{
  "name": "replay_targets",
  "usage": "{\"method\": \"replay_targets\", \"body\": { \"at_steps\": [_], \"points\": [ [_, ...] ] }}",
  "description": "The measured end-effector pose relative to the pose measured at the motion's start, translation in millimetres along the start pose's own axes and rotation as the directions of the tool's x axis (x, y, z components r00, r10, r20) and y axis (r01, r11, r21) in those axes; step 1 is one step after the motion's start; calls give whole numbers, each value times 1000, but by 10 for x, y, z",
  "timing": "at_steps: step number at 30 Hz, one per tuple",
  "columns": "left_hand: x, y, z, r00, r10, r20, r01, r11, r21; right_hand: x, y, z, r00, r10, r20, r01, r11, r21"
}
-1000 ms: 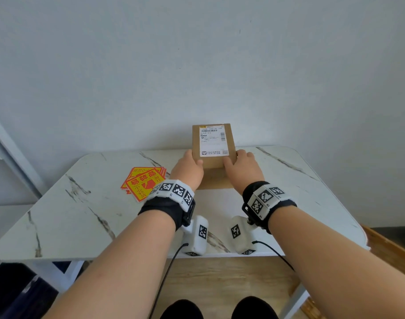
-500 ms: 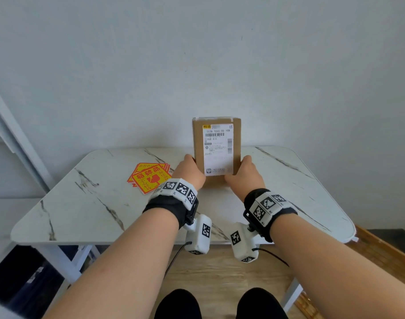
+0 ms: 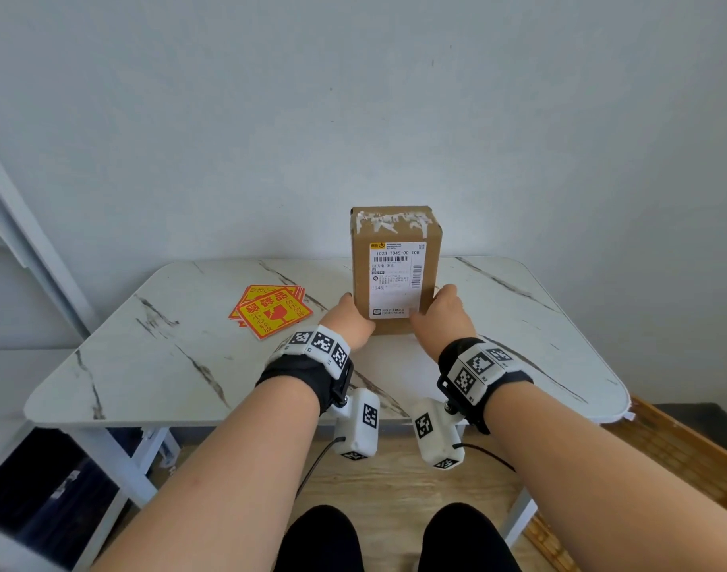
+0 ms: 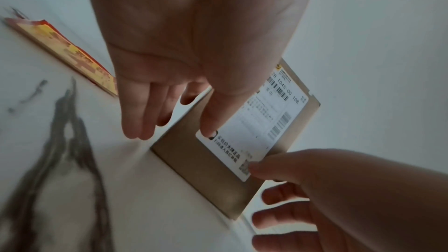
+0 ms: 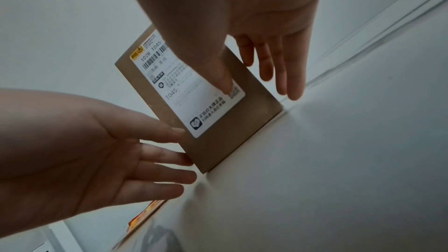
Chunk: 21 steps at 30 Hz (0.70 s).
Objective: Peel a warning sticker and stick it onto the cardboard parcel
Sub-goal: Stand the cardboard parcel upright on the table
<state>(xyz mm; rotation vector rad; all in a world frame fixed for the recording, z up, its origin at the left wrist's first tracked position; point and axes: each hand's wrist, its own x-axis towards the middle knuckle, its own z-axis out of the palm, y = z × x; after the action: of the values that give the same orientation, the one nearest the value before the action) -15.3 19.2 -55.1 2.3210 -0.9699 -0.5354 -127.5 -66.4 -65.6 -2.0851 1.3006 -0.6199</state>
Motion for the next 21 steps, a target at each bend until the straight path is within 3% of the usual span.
{"method": "replay_targets", "body": {
  "at_steps": [5, 10, 13, 17, 21],
  "points": [
    [-34, -55, -208, 996, -42, -84, 48, 997, 68, -101, -101, -156, 998, -49, -29, 45, 993, -110],
    [-81, -314, -447, 988, -84, -125, 94, 993, 73, -251, -287, -163, 979, -151, 133, 181, 951, -250],
    [-118, -516, -591, 982, -109, -157, 135, 977, 163, -319, -448, -22, 942, -217, 258, 278, 932, -233],
    [-94, -800, -752, 979, -183, -85, 201, 926, 320, -332, -710, 264, 892, -265, 367, 350, 918, -188],
    [-91, -1041, -820, 985, -171, 2, 156, 905, 395, -306, -956, 551, 832, -263, 488, 422, 872, -249]
  ]
}}
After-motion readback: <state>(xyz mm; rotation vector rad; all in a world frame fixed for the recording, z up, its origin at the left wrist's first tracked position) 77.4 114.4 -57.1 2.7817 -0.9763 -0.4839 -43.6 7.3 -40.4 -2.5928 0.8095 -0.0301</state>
